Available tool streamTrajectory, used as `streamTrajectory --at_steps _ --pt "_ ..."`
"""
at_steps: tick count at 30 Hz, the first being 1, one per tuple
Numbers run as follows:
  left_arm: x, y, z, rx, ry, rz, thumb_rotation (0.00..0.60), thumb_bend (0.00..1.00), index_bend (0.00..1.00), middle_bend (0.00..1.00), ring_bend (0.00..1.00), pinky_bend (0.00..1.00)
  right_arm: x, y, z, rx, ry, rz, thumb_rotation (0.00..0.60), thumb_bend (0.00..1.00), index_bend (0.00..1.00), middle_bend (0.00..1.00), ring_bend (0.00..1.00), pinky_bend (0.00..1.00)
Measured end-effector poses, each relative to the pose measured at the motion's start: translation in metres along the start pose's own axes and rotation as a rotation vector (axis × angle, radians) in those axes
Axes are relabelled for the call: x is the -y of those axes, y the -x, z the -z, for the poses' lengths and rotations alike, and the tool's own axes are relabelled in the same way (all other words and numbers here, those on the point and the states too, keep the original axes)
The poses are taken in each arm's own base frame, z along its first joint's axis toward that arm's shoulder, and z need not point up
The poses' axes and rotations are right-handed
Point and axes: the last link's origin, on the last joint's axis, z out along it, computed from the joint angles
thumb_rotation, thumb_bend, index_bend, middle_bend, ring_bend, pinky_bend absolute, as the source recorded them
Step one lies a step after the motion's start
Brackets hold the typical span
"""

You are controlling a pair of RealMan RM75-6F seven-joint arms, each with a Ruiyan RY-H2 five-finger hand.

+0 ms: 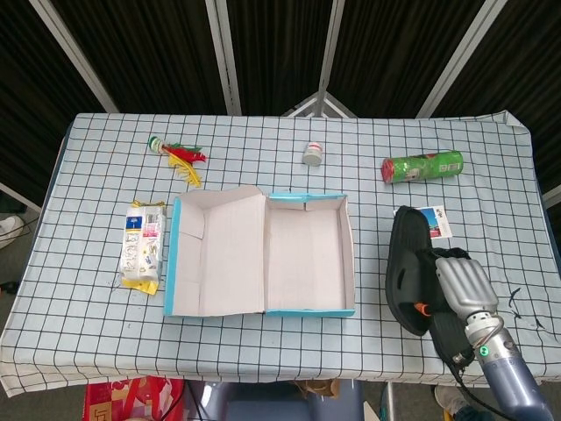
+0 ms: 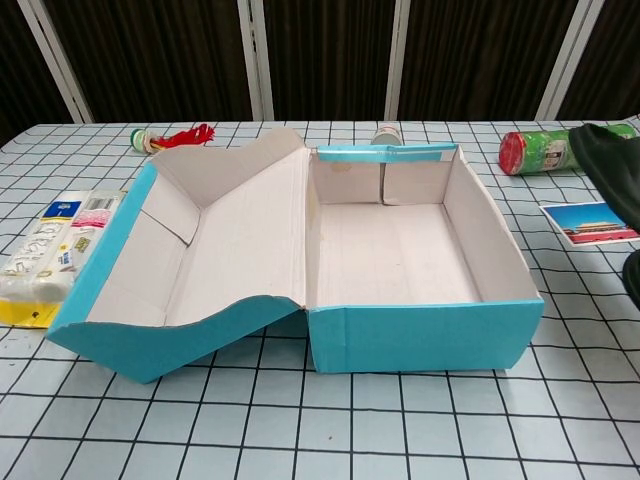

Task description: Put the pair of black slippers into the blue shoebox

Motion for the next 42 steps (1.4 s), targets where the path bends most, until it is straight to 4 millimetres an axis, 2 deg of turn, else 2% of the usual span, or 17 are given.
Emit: streamTrajectory --at_steps 5,10,15,19,26,31,34,42 --pt "0.001 0.000 0.000 -0.002 -0.001 -0.002 0.600 0.39 0.09 0.01 0.05 0.10 0.014 -0.007 -0.011 0.175 -0.007 -0.263 0.600 0.74 0.57 0.49 0.34 0.19" --pt "0.001 0.000 -0.001 -0.002 -0.005 -0.004 0.600 0.39 0.09 0.01 0.05 0.10 0.042 -0.023 -0.027 0.321 -0.076 -0.546 0.600 0.75 0.58 0.50 0.35 0.19" --pt "0.002 0.000 -0.002 -0.001 -0.007 -0.005 0.600 0.39 0.09 0.01 0.05 0.10 0.061 -0.051 -0.042 0.328 -0.148 -0.677 0.600 0.75 0.59 0.50 0.35 0.19" --pt "0.002 0.000 -0.002 -0.001 -0.007 -0.007 0.600 0.38 0.09 0.01 0.05 0.10 0.067 -0.059 -0.045 0.315 -0.186 -0.721 0.600 0.75 0.59 0.50 0.35 0.19" --pt "0.001 0.002 -0.003 0.003 -0.006 -0.011 0.600 0.39 0.09 0.01 0.05 0.10 0.069 -0.055 -0.044 0.319 -0.212 -0.800 0.600 0.76 0.62 0.51 0.38 0.19" --pt "0.000 0.002 -0.002 0.002 -0.003 -0.012 0.600 0.39 0.09 0.01 0.05 0.10 0.074 -0.046 -0.046 0.354 -0.204 -0.944 0.600 0.76 0.62 0.51 0.38 0.19" --pt "0.000 0.001 -0.002 -0.003 0.000 -0.011 0.600 0.39 0.09 0.01 0.05 0.10 0.081 -0.039 -0.050 0.379 -0.207 -0.998 0.600 0.76 0.62 0.51 0.38 0.19" --pt "0.002 0.000 -0.003 -0.023 0.001 -0.005 0.600 0.39 0.09 0.01 0.05 0.10 0.107 -0.026 -0.067 0.376 -0.257 -1.004 0.600 0.76 0.62 0.51 0.38 0.19"
